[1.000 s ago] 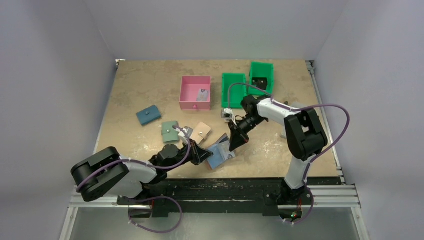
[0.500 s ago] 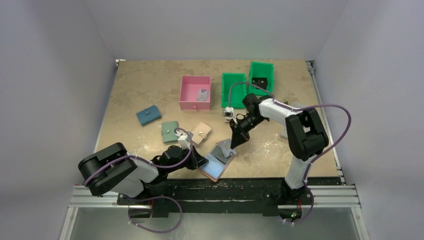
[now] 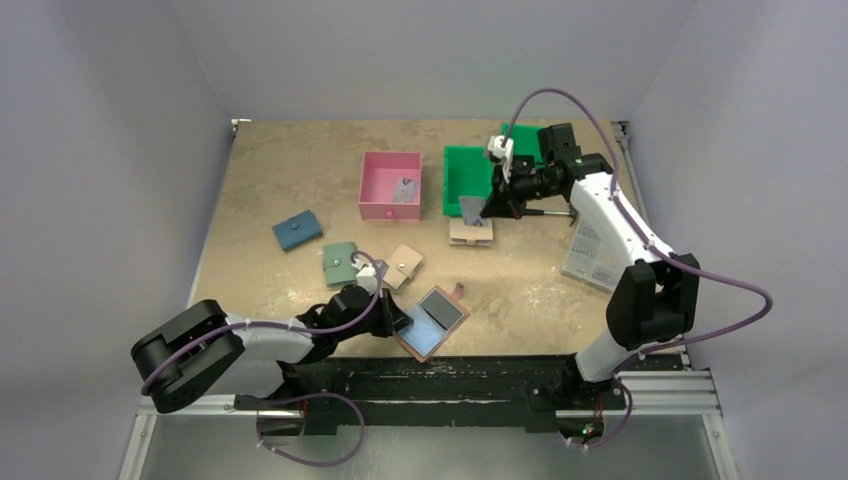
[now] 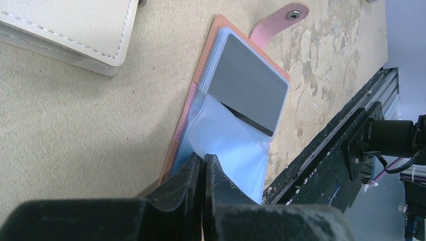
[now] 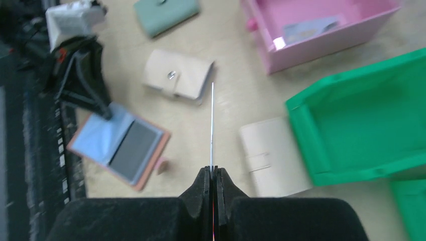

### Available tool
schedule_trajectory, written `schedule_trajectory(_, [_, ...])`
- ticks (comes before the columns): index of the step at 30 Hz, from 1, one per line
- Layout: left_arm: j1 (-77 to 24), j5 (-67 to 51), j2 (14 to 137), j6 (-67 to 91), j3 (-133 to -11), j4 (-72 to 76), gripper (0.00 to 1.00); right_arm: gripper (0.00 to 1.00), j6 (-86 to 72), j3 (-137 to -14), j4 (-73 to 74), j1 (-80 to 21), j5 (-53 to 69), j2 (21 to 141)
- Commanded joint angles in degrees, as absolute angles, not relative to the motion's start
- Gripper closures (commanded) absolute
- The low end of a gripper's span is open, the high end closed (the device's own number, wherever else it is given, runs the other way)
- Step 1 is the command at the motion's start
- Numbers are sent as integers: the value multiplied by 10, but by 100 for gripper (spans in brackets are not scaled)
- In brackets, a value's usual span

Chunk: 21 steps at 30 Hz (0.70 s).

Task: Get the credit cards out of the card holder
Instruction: Place the credit card in the storage box.

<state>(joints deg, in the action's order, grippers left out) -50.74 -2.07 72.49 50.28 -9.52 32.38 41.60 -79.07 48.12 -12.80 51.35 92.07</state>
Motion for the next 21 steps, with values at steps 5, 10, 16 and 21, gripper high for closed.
schedule_trajectory(5, [-504, -4, 715, 471, -115, 284, 100, 100, 289, -884, 337, -124, 457, 912])
schedule_trajectory(10, [-504, -5, 709, 456, -124, 279, 100, 100, 245, -913, 300, -123, 427, 933])
schedule_trajectory(16, [-504, -4, 706, 447, -128, 278, 100, 100, 216, -935, 285, -124, 407, 965])
schedule_trajectory(21, [-504, -9, 713, 445, -131, 287, 100, 100, 186, -938, 267, -125, 391, 993])
